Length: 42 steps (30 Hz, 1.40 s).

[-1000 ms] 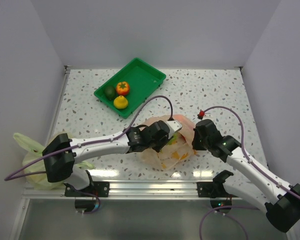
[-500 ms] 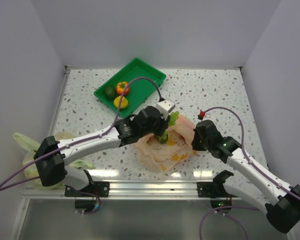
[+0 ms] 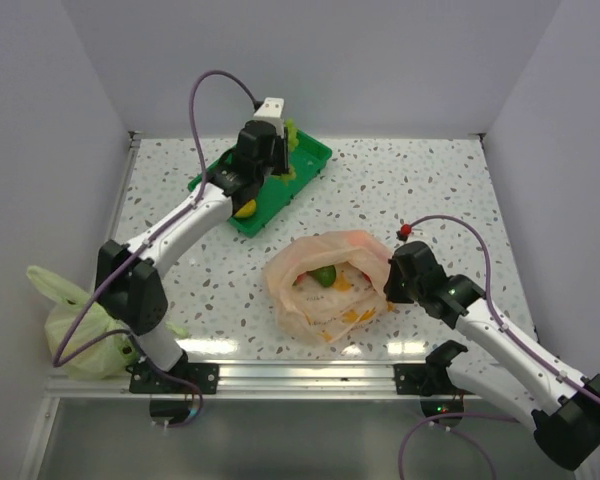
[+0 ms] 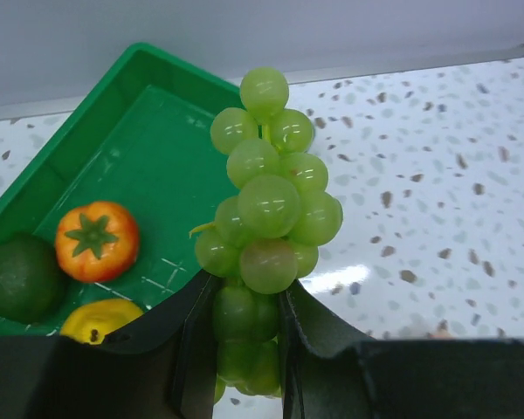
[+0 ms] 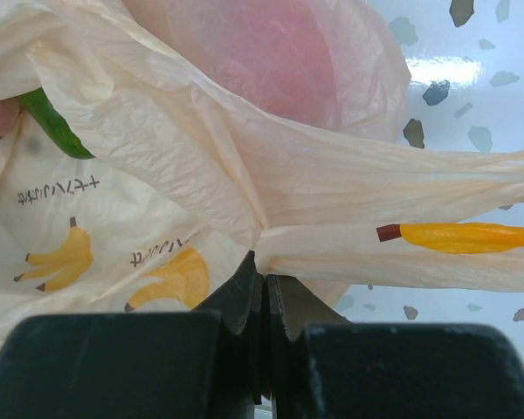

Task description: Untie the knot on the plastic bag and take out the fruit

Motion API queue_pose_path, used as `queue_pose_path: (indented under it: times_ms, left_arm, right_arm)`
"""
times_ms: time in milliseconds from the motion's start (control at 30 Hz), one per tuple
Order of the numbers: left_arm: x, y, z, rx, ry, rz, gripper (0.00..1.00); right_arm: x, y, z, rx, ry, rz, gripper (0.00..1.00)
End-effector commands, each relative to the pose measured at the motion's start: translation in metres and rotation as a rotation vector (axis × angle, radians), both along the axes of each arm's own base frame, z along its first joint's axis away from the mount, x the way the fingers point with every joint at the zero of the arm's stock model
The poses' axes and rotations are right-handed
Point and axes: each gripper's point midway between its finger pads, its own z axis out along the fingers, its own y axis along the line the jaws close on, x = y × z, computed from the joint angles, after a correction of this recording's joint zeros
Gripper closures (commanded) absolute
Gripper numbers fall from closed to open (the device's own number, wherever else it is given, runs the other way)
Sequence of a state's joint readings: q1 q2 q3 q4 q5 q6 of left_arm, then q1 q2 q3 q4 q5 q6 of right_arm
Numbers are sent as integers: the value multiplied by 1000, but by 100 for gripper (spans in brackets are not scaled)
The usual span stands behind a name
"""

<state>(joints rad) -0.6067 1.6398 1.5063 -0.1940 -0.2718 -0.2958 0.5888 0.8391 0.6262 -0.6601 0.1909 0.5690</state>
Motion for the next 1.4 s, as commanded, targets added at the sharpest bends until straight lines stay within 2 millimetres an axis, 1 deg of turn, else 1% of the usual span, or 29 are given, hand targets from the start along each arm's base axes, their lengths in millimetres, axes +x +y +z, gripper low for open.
queue_pose_path:
  times_ms: [0,33,67,133,167,200,233,267,300,367,433,500,567,600,667,700,767,800,833,933,967,1000,1067,1100,1133,1200,1233,1267,1367]
  left_arm:
    - [49,25,-31,15,50,72,87]
    - [57,27,-37,31,59,72,85]
    - [69,29,-64,61,105,77,85]
    - [91,38,-67,83,100,100,85]
    - [100,41,-94,116,145,101,84]
    - [111,45,-90,120,133,114,83]
    - [117,48,-97,147,139,116,81]
    - [122,53,-121,187,181,128,80]
    - [130,56,-117,199,171,140,79]
    - [134,62,-134,254,199,146,71]
    - [135,66,-137,269,202,144,54]
    - [128,62,-140,262,209,113,43]
    - [122,57,-127,231,189,82,22]
    - [115,59,-133,232,204,78,15]
    - [107,60,-114,208,184,78,5]
    - [99,60,-116,210,194,72,4]
    - [87,63,-91,184,159,74,3]
    - [76,60,-96,184,177,64,3]
    - [67,59,-76,162,145,56,2]
    - [36,46,-74,155,165,15,2]
    - [21,43,-59,142,153,1,2]
    - [3,28,-63,147,166,-39,1]
    - [-26,19,-57,149,182,-50,1]
    - [-46,-1,-56,129,201,-85,1]
    - [-61,-6,-47,107,201,-94,1]
    - [-99,-24,-53,88,251,-113,1]
    - [-113,-27,-43,62,241,-121,1]
    - [-135,-36,-50,72,260,-140,1]
    - [-169,-42,-48,0,305,-142,3]
  right_arm:
    - [3,4,12,21,-16,5,100]
    - [2,5,11,22,-12,8,100]
    - [2,6,11,24,-8,8,100]
    - [2,7,11,25,-1,14,100]
    - [2,7,13,28,-3,13,100]
    - [1,6,12,20,-2,13,100]
    - [1,6,13,20,-4,13,100]
    - [2,5,13,18,-4,14,100]
    - [1,4,13,13,-2,13,100]
    - [1,3,13,3,0,13,100]
    - [1,1,13,-4,-2,11,100]
    - [1,0,11,-11,-3,9,100]
    - [2,-1,11,-15,-4,5,100]
    - [3,-1,11,-16,-6,2,100]
    - [5,0,15,-13,-17,-1,100]
    - [5,-1,15,-14,-20,-3,100]
    - [7,-1,17,-20,-24,-2,100]
    - [8,0,17,-23,-23,1,100]
    - [9,0,18,-24,-27,2,100]
    - [12,0,20,-30,-35,4,100]
    - [13,1,23,-32,-37,7,100]
    - [14,1,24,-30,-38,6,100]
    - [15,0,27,-35,-46,1,100]
    - [16,1,27,-34,-48,1,100]
    - [17,1,29,-30,-48,-2,100]
    - [16,2,28,-27,-35,-4,100]
    - [17,4,32,-20,-41,-2,100]
    - [17,5,32,-21,-38,0,100]
    - [19,6,37,-18,-37,0,100]
